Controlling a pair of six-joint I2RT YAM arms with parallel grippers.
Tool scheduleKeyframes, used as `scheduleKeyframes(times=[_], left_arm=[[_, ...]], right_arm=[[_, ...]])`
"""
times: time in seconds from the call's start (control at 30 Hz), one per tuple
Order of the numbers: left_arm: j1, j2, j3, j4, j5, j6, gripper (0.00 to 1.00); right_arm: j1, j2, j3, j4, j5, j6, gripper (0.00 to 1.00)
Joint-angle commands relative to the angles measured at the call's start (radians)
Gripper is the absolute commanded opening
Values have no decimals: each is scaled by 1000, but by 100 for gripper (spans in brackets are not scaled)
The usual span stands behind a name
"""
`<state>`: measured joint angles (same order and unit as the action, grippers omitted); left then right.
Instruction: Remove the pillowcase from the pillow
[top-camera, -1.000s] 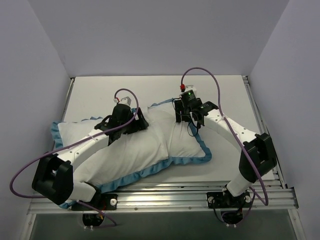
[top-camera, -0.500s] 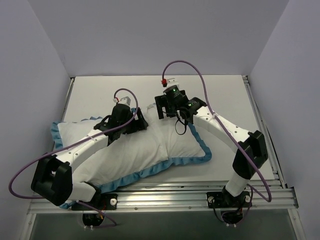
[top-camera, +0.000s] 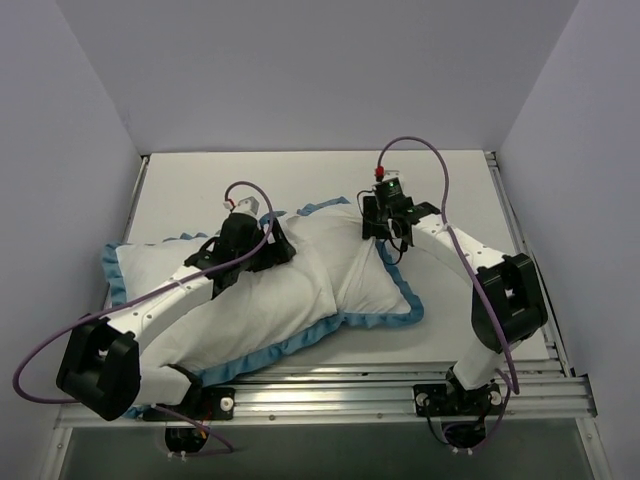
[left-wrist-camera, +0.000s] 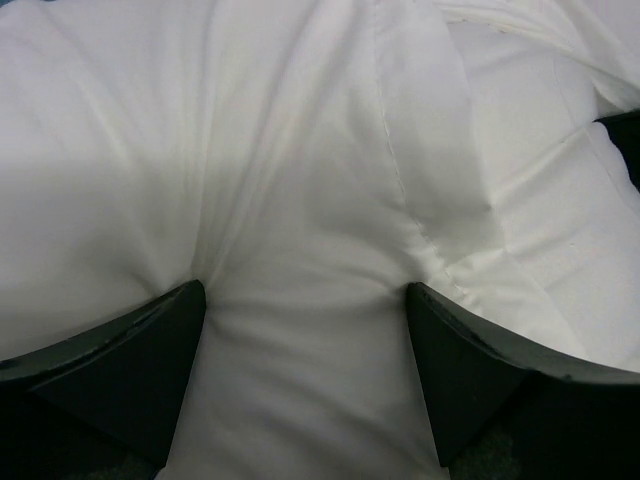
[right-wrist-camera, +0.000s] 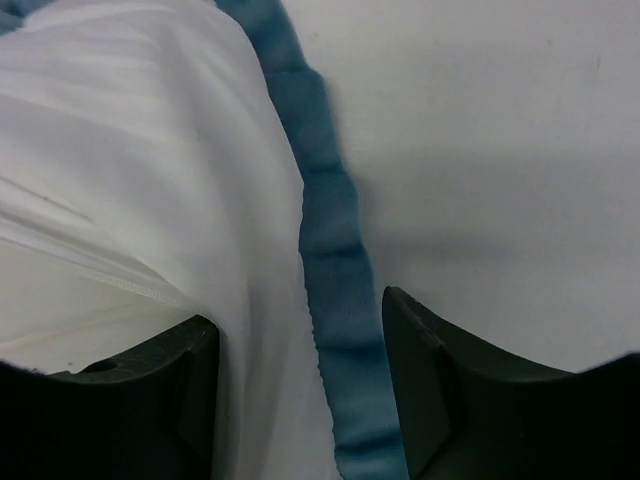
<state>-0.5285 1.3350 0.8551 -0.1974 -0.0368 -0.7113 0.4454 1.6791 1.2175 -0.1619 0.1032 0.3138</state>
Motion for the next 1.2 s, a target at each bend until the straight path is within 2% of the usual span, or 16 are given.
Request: scheduleKeyframes(times=[0.0, 0.07, 0.17, 0.2, 0.27, 0.37, 0.43, 0.63, 0.7, 0.97, 1.1, 1.17], left_arm=[[-5, 6, -83, -255, 23, -22, 91], [-5, -10, -96, -260, 21, -27, 91], [-5, -28, -102, -263, 18, -25, 91], [-7, -31, -102, -266, 18, -24, 91], [-11, -52, -94, -261, 31, -2, 91], [-28, -103, -50, -222, 75, 91, 91], [-51, -143, -4, -214, 92, 142, 91], [-94, -142, 273, -234, 107, 312, 94], [-99, -113, 355, -264, 106, 322, 94], [-125, 222, 784, -422, 81, 323, 94], [-130, 400, 930, -548, 100, 297, 94], [-131, 472, 950, -547, 123, 283, 95]], right_arm=[[-53, -22, -62, -44, 35, 13, 49], [-60, -24, -88, -8, -25, 33, 45], [-71, -21, -125, 62, -144, 48, 34], [-73, -21, -134, 85, -176, 47, 26], [-71, -27, -154, 143, -249, 41, 18], [-73, -57, -171, 219, -420, 33, 4], [-70, -82, -176, 267, -483, 27, 0], [-62, -197, -197, 399, -677, 41, 0], [-59, -226, -200, 423, -694, 44, 0], [-42, -277, -202, 472, -720, 39, 0], [-28, -271, -210, 490, -711, 42, 0], [-19, -271, -211, 495, -706, 39, 0]])
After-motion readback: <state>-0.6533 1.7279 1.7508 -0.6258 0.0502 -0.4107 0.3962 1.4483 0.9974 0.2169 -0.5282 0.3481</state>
